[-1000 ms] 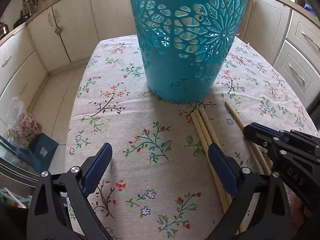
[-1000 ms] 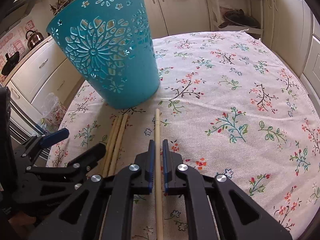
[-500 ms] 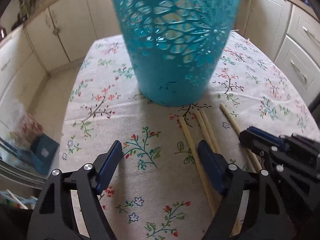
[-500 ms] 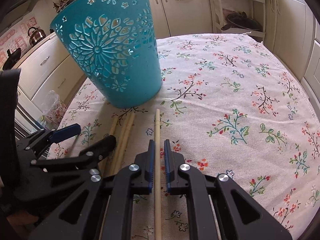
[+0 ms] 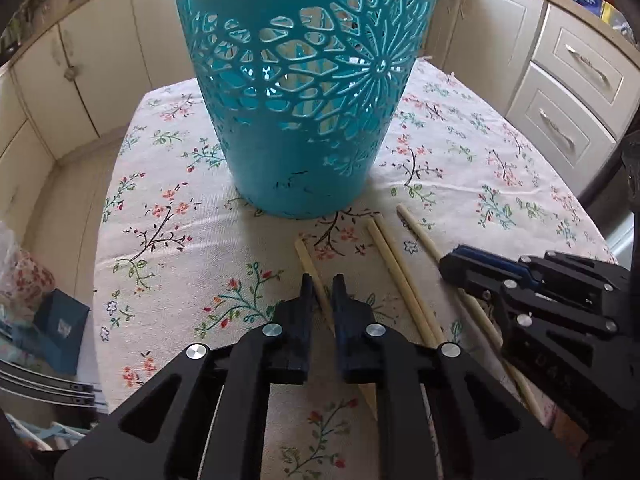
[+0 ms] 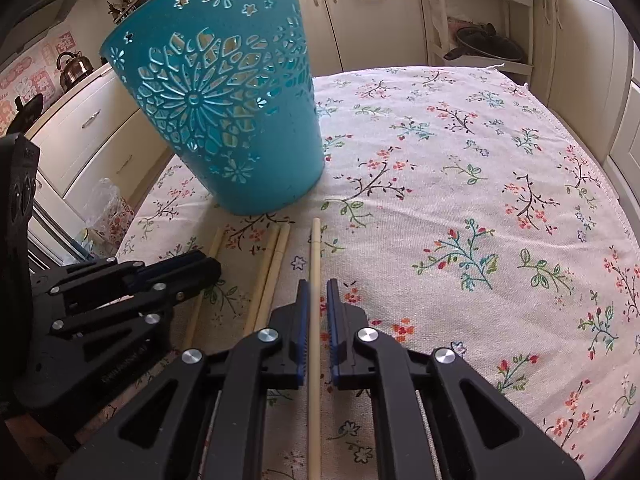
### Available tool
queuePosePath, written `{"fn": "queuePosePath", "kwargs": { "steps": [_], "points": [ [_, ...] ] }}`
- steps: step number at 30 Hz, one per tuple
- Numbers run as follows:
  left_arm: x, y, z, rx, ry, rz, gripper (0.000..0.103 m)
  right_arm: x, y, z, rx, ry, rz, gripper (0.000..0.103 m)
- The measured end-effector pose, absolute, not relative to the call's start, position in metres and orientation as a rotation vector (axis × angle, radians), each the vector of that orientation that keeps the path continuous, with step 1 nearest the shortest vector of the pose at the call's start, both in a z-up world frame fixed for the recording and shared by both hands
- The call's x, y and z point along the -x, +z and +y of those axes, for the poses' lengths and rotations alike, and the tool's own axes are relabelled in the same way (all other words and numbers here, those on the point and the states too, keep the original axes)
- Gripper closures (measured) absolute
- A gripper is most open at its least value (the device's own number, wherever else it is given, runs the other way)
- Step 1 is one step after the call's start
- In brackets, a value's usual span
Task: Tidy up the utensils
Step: 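Grasp a stick with the left gripper while the right gripper holds its stick, then lift the stick with the left gripper and drop it into the teal basket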
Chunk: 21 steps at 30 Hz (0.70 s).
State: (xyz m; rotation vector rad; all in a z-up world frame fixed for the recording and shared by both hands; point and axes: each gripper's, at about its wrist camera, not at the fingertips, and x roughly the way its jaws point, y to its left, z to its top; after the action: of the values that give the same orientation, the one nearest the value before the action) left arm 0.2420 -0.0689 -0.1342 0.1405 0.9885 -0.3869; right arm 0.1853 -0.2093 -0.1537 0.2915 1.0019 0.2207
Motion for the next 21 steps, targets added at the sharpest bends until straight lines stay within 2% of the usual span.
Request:
{"fn": "queuePosePath", "kwargs": {
  "steps": [4, 8, 12, 21],
  "points": [
    [-0.248, -0.135, -0.063, -0.143, -0.382, 1.006, 0.091, -0.186, -0.153, -0.203, -0.250, 0.214, 0.989, 0.094],
    [-0.247, -0.134, -0.058, -0.116, -0.386, 1.001, 0.098, -0.187, -0.158, -0.216, -0.354, 0.221, 0.990, 0.098],
    [-0.240, -0.128, -0.042, -0.084, -0.387, 0.982, 0.098, -0.188, -0.160, -0.221, -0.403, 0.223, 0.987, 0.098],
    [-0.218, -0.095, -0.013, -0.030, -0.357, 0.911, 0.098, -0.192, -0.153, -0.204, -0.262, 0.193, 1.002, 0.099]
  ]
}}
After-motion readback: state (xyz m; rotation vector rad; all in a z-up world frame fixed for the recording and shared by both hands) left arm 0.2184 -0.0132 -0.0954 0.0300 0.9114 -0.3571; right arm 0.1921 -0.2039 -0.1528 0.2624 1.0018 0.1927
